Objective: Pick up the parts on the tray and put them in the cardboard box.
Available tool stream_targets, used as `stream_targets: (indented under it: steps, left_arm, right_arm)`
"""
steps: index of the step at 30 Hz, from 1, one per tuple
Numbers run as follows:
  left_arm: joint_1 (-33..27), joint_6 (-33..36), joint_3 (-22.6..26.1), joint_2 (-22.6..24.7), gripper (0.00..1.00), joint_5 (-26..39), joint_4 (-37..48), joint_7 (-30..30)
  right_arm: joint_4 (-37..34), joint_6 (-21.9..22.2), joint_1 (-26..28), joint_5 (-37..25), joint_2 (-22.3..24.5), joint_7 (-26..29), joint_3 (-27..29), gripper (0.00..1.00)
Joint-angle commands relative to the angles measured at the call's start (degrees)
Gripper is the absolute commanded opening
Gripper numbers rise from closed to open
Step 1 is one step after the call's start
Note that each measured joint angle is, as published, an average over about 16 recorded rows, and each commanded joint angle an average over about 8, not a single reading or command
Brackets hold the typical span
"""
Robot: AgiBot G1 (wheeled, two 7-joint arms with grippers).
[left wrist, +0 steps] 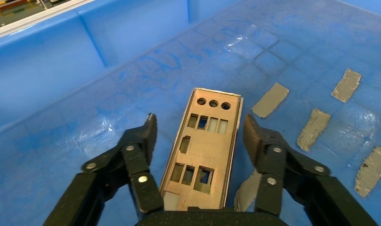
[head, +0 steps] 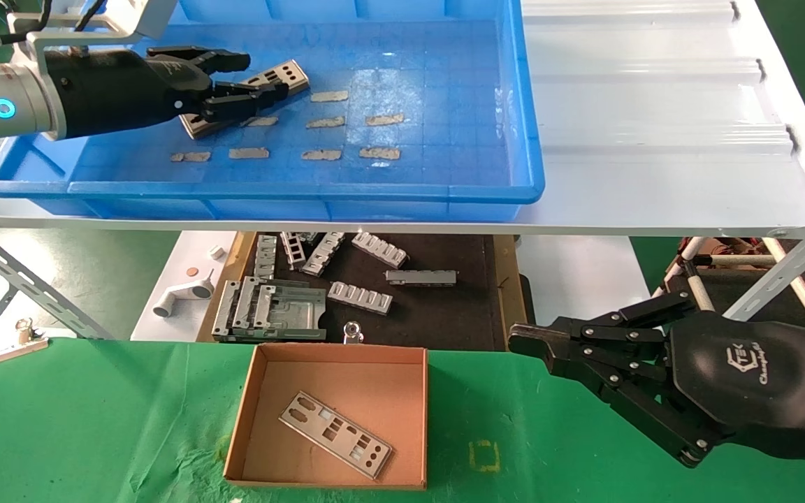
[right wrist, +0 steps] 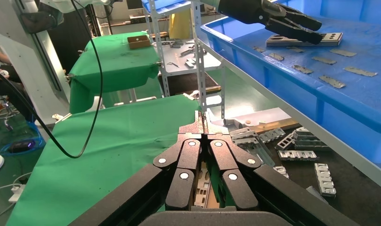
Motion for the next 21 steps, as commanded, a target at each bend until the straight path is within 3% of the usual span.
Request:
stream_targets:
  steps: [1,21]
  left_arm:
    - [0.0,0.0,0.0,0.0,0.00,0.0,0.0,0.0]
    - [-0.6,0.5,-0.3,-0.6,0.00,-0.4,-0.1,0.2]
  right_arm:
    - [0.0,0.0,0.0,0.0,0.0,0.0,0.0,0.00]
    - [0.0,0.0,0.0,0.0,0.0,0.0,0.0,0.00]
